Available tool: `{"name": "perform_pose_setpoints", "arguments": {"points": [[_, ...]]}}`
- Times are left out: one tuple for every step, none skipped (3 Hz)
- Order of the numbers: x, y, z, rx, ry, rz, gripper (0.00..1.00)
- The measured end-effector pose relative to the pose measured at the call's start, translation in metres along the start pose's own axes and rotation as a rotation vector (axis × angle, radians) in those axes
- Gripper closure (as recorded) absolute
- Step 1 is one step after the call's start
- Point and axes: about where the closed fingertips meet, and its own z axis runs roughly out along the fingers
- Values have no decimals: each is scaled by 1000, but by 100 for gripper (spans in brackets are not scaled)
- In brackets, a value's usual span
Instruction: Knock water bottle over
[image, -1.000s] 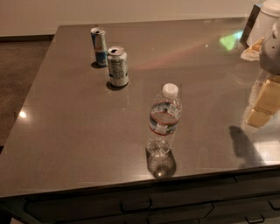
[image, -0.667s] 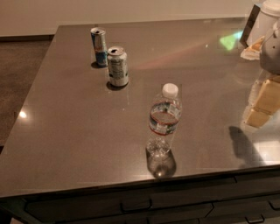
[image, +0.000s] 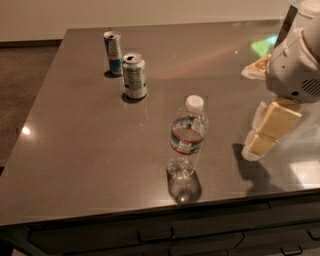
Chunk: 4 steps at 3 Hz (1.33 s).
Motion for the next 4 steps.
{"name": "perform_pose_setpoints", "arguments": {"points": [[-26, 15, 18, -49, -104, -26, 0], [-48, 27, 35, -96, -204, -33, 0], [-65, 36, 47, -138, -289, -34, 0], [-78, 42, 53, -169, -363, -30, 0]]}}
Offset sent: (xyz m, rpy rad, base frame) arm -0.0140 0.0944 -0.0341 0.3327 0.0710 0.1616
